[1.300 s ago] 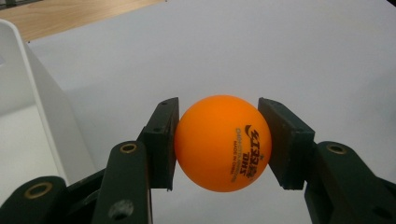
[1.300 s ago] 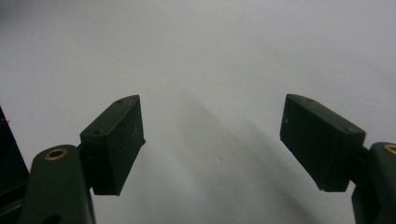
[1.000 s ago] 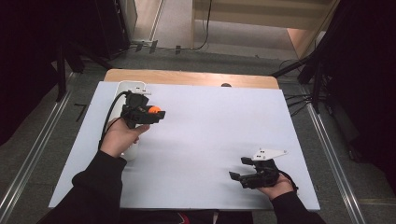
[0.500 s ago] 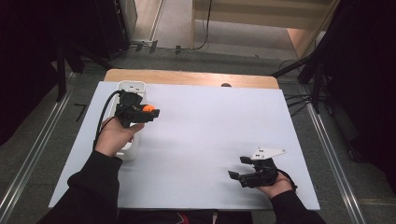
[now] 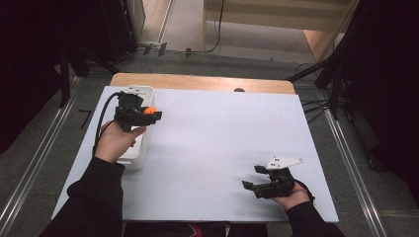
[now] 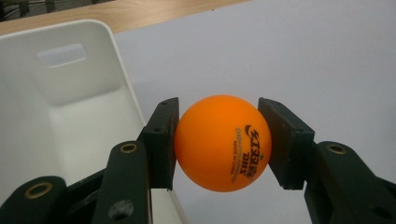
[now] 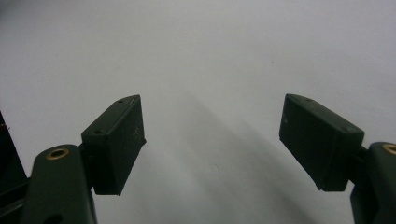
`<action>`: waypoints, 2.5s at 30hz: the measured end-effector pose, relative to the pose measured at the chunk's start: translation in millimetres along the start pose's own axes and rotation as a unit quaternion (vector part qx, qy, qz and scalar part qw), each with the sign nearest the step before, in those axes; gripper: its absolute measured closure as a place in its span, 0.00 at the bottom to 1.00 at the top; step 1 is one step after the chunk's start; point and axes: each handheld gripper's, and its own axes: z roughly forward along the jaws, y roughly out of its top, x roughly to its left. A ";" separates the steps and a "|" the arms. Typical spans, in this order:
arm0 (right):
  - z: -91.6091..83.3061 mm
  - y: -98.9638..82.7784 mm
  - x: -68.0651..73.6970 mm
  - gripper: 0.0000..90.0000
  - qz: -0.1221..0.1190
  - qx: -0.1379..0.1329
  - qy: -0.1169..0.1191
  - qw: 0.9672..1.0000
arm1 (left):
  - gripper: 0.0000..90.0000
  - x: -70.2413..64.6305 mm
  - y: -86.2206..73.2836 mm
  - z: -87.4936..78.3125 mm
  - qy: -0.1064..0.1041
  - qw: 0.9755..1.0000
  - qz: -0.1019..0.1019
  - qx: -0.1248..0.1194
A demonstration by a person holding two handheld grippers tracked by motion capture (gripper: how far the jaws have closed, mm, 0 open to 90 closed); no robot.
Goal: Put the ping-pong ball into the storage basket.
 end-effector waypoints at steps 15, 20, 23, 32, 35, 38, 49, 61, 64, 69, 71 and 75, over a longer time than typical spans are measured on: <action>-0.9 -0.3 0.5 0.24 0.002 -0.003 -0.008 1.000 | 0.57 17.7 -1.0 -3.9 0.018 0.999 -0.032 -0.011; 1.5 1.1 1.8 0.24 -0.002 0.001 -0.005 1.000 | 0.57 21.6 -0.7 -5.6 0.017 0.999 -0.042 -0.010; 1.5 1.4 2.2 0.24 0.002 -0.001 0.000 1.000 | 0.57 25.0 -1.3 -7.0 0.028 0.998 -0.048 -0.012; 0.6 2.9 2.3 0.24 0.008 -0.007 0.002 1.000 | 0.57 33.9 -6.1 -5.9 0.044 0.997 -0.060 -0.015; 0.4 2.8 2.5 0.24 0.005 -0.008 0.004 1.000 | 0.57 36.9 -7.2 -6.4 0.048 0.996 -0.069 -0.016; -0.1 2.9 2.7 0.24 0.007 -0.008 0.004 1.000 | 0.57 39.0 -8.1 -6.3 0.055 0.996 -0.072 -0.020; -1.3 2.7 1.6 0.24 0.008 -0.010 0.002 1.000 | 0.56 51.3 -12.7 -2.2 0.079 0.993 -0.087 -0.024; -0.7 3.3 3.2 0.24 0.002 -0.011 0.006 1.000 | 0.56 55.7 -16.6 5.2 0.096 0.991 -0.092 -0.027; -1.4 3.3 3.0 0.24 0.002 -0.011 0.005 1.000 | 0.56 55.2 -17.2 7.9 0.098 0.991 -0.089 -0.025; -0.3 3.3 3.3 0.24 0.000 -0.009 0.003 1.000 | 0.56 56.8 -18.2 10.7 0.096 0.991 -0.093 -0.024; 0.0 3.4 3.8 0.24 -0.001 -0.009 0.004 1.000 | 0.56 57.0 -19.6 12.9 0.094 0.991 -0.096 -0.026; -0.2 3.2 3.7 0.24 -0.002 -0.009 0.004 1.000 | 0.56 56.2 -22.0 18.5 0.096 0.991 -0.095 -0.021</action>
